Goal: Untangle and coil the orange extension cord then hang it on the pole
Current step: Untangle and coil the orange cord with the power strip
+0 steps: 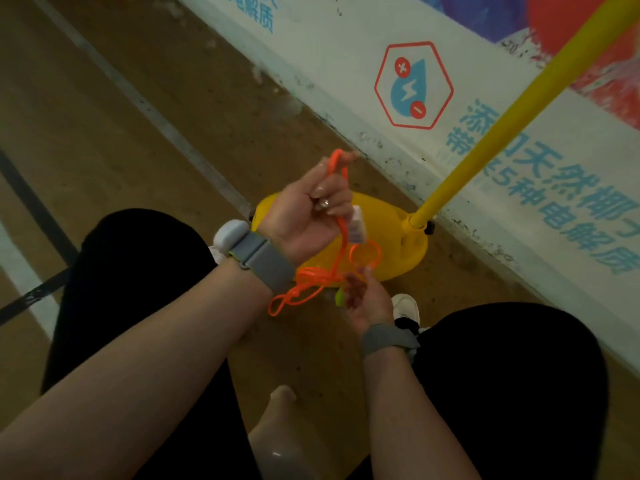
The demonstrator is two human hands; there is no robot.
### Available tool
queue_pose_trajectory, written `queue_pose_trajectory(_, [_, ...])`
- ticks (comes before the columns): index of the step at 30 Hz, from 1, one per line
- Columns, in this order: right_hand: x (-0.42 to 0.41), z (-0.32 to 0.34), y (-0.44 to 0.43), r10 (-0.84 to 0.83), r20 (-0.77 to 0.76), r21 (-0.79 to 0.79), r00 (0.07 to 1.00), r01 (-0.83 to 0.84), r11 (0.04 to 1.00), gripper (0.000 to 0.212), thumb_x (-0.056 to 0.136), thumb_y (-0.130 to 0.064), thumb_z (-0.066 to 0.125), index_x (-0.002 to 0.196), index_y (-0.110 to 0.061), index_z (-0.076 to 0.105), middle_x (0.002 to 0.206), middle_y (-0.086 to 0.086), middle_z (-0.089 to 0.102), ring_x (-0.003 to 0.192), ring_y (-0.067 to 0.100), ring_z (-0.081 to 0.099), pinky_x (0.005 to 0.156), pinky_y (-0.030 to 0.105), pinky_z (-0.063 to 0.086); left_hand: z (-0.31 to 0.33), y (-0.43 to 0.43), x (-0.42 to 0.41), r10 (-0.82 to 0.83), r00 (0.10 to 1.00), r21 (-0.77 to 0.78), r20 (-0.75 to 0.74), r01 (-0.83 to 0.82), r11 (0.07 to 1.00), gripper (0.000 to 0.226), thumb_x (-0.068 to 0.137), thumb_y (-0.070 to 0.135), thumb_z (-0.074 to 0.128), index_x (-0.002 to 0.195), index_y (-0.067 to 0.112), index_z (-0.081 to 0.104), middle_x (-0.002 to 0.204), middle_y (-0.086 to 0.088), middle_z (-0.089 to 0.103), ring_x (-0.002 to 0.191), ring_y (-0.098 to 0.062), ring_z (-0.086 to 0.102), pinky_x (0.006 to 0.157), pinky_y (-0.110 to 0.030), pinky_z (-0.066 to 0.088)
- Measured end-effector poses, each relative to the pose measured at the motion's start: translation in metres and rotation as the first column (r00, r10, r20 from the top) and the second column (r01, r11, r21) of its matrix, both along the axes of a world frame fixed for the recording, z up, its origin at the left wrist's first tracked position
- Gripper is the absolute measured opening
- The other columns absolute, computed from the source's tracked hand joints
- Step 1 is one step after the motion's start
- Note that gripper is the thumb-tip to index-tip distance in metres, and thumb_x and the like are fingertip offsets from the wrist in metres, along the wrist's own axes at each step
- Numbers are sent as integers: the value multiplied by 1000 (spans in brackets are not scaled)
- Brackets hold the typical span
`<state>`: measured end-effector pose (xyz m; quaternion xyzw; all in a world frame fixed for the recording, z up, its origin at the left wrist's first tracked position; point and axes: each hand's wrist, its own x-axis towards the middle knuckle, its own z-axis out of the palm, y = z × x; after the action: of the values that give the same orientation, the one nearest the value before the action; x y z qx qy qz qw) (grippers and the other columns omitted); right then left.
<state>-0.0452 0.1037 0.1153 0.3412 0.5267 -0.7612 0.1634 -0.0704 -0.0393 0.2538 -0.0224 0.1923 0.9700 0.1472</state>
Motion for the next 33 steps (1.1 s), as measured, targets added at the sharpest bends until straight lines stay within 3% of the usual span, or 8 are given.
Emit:
queue_pose_trajectory(4, [12, -3, -20, 299, -65, 290, 952, -269, 918, 23, 92, -2, 48, 97, -20, 61, 83, 9, 58, 63, 15, 54, 56, 23, 44, 3, 4, 1, -61, 991, -99, -116, 49, 994, 31, 103, 21, 22, 120, 14, 47, 50, 10, 36, 47, -3, 30, 51, -17, 23])
queue_pose_trajectory(7, [14, -5, -31, 688, 8, 707, 726, -490, 509, 38, 85, 1, 52, 116, -18, 64, 118, 16, 54, 108, 30, 51, 96, 28, 38, 4, -5, -3, 11, 990, -87, -137, -23, 996, 28, 102, 20, 23, 119, 14, 45, 51, 10, 37, 48, -4, 30, 51, -18, 26])
queue_pose_trajectory(11, [26, -4, -33, 628, 312, 863, 713, -488, 126, 32, 84, -31, 62, 115, -30, 59, 127, 5, 37, 120, 29, 36, 104, 39, 28, 1, -17, -9, 133, 984, -122, -122, -148, 981, 28, 103, 21, 24, 113, 15, 49, 52, 9, 36, 49, -5, 28, 52, -19, 30])
queue_pose_trajectory(17, [25, -17, -11, 574, 427, 774, 698, -611, 166, 30, 95, -22, 47, 122, -19, 60, 129, 13, 55, 120, 32, 49, 96, 33, 39, -9, -33, -18, 327, 945, -139, 14, -322, 937, 26, 104, 21, 28, 105, 13, 52, 50, 8, 38, 45, -5, 32, 49, -20, 33])
queue_pose_trajectory(21, [45, -31, -8, 439, 303, 769, 846, -489, 412, 41, 85, -24, 55, 125, -22, 59, 135, 17, 41, 122, 35, 38, 98, 39, 35, -17, -34, -21, 339, 934, -131, 109, -325, 937, 25, 103, 21, 31, 100, 8, 53, 51, 7, 42, 45, -6, 35, 50, -19, 35])
queue_pose_trajectory(24, [36, -28, -13, 363, 381, 811, 851, -496, 311, 48, 81, -43, 62, 125, -27, 56, 135, 9, 31, 122, 30, 30, 101, 42, 28, -23, -33, -22, 354, 922, -200, 158, -321, 926, 19, 101, 16, 40, 95, 6, 55, 58, 5, 48, 50, -6, 40, 53, -20, 40])
queue_pose_trajectory(28, [26, -4, -13, 428, 337, 905, 839, -414, 99, 19, 81, -46, 62, 95, -33, 66, 118, 4, 33, 110, 30, 32, 94, 41, 30, -33, -26, -17, 312, 946, -498, 85, -230, 836, 10, 95, 7, 51, 91, 15, 56, 70, 3, 52, 62, -7, 51, 68, -26, 50])
queue_pose_trajectory(33, [16, 27, -12, 519, 232, 931, 822, -343, 126, 25, 81, -47, 64, 92, -26, 72, 118, 4, 45, 113, 29, 39, 92, 37, 34, -54, -14, -10, 191, 977, -649, 96, -84, 756, 17, 92, 6, 55, 106, 13, 52, 80, 0, 67, 76, -13, 62, 79, -29, 46])
